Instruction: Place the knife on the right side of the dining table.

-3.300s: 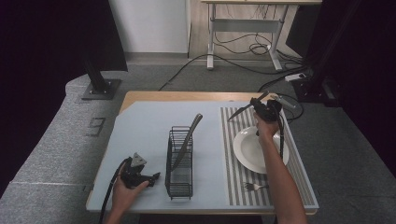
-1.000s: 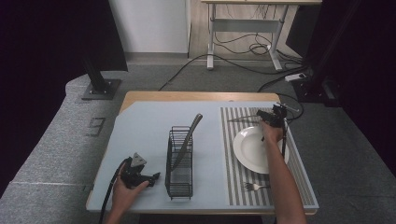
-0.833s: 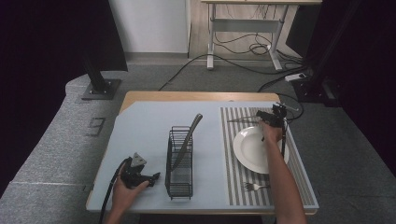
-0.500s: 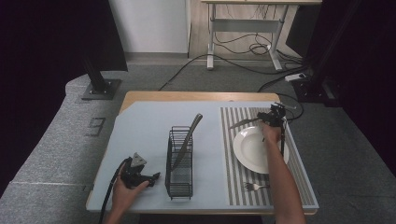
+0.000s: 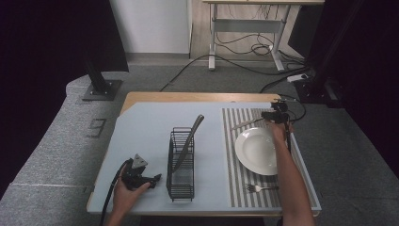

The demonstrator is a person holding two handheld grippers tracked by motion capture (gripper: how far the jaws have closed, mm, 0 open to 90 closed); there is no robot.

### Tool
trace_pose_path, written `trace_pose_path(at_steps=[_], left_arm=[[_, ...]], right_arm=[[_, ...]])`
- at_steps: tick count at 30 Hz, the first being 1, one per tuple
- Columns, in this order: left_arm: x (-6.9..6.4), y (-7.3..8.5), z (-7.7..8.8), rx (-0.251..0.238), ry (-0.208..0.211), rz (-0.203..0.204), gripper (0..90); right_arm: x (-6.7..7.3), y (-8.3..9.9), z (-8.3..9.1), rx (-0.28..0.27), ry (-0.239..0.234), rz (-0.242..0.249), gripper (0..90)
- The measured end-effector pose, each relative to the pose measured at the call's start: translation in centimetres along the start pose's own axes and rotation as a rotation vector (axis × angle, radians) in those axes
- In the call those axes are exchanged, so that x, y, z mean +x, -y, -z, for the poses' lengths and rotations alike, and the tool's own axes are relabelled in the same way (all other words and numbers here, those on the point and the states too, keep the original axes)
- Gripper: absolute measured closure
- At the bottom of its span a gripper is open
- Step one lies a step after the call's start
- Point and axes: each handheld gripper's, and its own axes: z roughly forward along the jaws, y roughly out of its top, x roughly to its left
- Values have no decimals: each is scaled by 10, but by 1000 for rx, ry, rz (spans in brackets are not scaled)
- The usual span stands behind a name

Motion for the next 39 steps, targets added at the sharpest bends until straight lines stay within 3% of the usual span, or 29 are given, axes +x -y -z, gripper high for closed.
trace_pose_path(at_steps=[5, 6, 13, 14, 18, 25, 39], left_arm=[[0, 0, 0, 0, 1, 1, 101], [0, 0, 0, 0, 1, 1, 102], [0, 0, 0, 0, 1, 2, 102], [0, 0, 0, 0, 1, 3, 102], [0, 0, 0, 0, 1, 2, 102], [0, 0, 0, 1, 1, 2, 102], [0, 0, 0, 1, 1, 2, 101]], right_arm=[[2, -7, -14, 53, 39, 110, 454], [3, -9, -18, 80, 54, 149, 455], [8, -12, -29, 118, 90, 259, 458], [10, -14, -30, 113, 98, 300, 461], [15, -16, -34, 122, 117, 387, 464], [17, -18, -37, 133, 129, 404, 461], [6, -16, -32, 165, 131, 325, 463]])
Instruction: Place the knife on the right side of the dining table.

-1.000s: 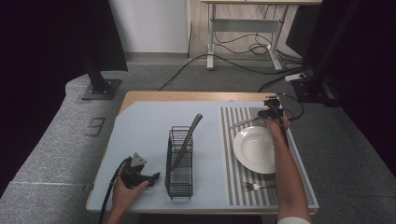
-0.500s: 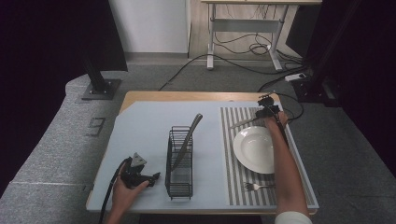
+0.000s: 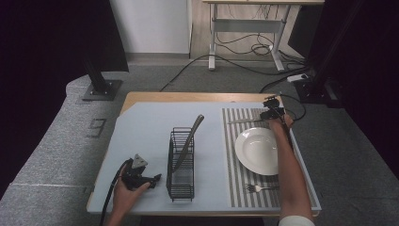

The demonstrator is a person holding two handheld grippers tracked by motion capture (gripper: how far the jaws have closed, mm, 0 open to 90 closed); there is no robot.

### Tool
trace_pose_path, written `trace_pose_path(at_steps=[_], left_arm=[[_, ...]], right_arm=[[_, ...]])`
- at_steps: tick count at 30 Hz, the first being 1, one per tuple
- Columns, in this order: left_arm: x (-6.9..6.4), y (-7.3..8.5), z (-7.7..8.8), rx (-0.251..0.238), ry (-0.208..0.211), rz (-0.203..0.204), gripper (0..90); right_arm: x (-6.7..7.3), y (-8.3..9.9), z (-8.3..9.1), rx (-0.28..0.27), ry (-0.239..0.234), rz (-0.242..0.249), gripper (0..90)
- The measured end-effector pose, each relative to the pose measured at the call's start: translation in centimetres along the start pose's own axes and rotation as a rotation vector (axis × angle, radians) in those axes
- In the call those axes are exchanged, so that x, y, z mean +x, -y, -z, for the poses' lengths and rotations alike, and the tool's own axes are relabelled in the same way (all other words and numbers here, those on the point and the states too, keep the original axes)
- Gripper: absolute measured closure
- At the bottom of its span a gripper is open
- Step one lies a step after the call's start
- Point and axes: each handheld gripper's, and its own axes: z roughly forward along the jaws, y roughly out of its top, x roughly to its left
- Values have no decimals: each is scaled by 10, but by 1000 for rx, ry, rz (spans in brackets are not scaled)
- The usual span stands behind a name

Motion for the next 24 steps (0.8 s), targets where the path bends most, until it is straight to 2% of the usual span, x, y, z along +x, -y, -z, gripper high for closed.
trace_pose_path(at_steps=[1, 3, 7, 8, 11, 14, 20, 24], left_arm=[[0, 0, 0, 0, 0, 0, 101], [0, 0, 0, 0, 0, 0, 102], [0, 0, 0, 0, 0, 1, 101], [0, 0, 0, 0, 0, 1, 101], [0, 0, 0, 0, 0, 0, 101], [0, 0, 0, 0, 0, 0, 101], [0, 0, 0, 0, 1, 2, 102], [0, 0, 0, 1, 1, 1, 102]], right_arm=[[-1, 0, 0, -2, 14, -5, 454], [-3, 0, 2, -21, 12, -30, 456], [-12, 0, 13, -75, -43, -101, 463], [-14, 1, 16, -76, -50, -103, 464], [-17, 2, 17, -70, -54, -87, 468], [-21, 1, 10, -44, -41, -56, 482], [-11, -2, 0, -1, -8, 33, 483], [-9, -1, -3, 17, 7, 44, 483]])
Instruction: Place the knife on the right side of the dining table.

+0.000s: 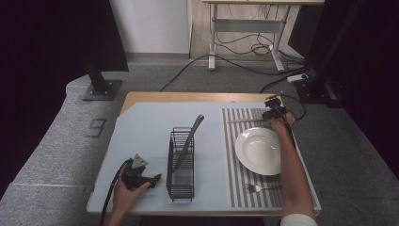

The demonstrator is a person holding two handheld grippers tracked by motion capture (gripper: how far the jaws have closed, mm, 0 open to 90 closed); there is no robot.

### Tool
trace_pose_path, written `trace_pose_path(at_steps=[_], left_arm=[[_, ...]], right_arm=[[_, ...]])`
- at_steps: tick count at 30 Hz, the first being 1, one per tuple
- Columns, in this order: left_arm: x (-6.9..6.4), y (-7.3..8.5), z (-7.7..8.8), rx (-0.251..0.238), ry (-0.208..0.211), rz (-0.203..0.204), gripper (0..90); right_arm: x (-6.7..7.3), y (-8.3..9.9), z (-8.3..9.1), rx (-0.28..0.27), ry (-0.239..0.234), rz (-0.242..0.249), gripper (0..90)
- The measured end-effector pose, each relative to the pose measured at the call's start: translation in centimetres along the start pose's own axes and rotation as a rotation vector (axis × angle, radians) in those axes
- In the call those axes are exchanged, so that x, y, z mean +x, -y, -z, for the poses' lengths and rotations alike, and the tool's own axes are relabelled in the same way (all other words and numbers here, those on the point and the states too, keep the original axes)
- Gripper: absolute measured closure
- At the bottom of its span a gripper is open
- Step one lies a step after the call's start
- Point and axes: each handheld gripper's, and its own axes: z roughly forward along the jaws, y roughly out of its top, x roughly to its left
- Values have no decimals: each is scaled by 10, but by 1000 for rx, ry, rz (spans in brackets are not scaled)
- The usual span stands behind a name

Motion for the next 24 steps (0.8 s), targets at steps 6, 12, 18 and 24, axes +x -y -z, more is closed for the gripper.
trace_pose_path(at_steps=[6, 12, 18, 24], left_arm=[[0, 0, 0, 0, -1, 0, 101], [0, 0, 0, 0, 0, 0, 102], [0, 0, 0, 0, -1, 0, 102], [0, 0, 0, 0, -1, 0, 101]], right_arm=[[-2, 1, 2, 8, 10, -10, 471], [-13, 0, 22, -86, -32, -131, 454], [-23, 11, 64, -169, -170, -162, 458], [-21, 35, 83, -219, -258, -207, 461]])
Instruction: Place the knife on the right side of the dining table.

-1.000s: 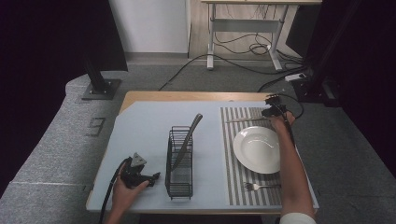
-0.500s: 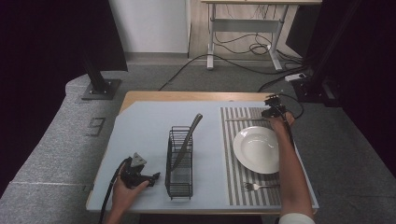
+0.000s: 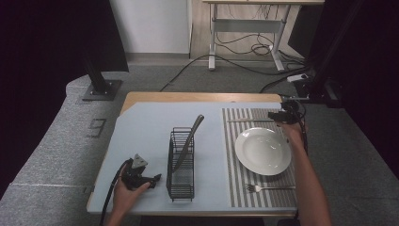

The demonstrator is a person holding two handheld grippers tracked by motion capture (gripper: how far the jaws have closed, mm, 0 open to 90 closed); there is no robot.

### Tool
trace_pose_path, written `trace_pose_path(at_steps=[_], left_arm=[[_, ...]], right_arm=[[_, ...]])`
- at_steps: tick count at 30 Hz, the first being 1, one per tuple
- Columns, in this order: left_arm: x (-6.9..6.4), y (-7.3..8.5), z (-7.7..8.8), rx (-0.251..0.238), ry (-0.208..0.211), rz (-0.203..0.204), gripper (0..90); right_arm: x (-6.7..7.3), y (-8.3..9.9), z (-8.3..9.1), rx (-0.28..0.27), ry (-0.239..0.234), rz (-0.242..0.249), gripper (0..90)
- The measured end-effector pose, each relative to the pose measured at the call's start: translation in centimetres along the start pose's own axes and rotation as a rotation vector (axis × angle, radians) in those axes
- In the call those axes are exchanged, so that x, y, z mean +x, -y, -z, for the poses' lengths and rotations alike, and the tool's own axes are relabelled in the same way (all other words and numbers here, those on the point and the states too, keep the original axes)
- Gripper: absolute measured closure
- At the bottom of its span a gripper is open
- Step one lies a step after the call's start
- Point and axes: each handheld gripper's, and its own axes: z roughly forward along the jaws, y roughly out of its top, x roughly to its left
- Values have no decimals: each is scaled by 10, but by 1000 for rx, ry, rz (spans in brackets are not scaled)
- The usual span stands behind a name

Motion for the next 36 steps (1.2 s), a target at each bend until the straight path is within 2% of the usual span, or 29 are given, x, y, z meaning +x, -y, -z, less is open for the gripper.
trace_pose_path(at_steps=[7, 14, 20, 28, 33, 36], left_arm=[[0, 0, 0, 0, 0, 0, 101], [0, 0, 0, 0, 0, 0, 102], [0, 0, 0, 1, 0, -1, 102], [0, 0, 0, 0, -1, -2, 102], [0, 0, 0, 0, -1, -2, 102], [0, 0, 0, 1, -1, -3, 102]], right_arm=[[7, 26, 14, -37, -59, -10, 460], [26, 47, 29, -68, -123, 29, 460], [53, 64, 43, -105, -181, 80, 460], [95, 85, 61, -153, -291, 135, 460], [124, 100, 64, -151, -361, 182, 460], [138, 106, 62, -140, -382, 217, 458]])
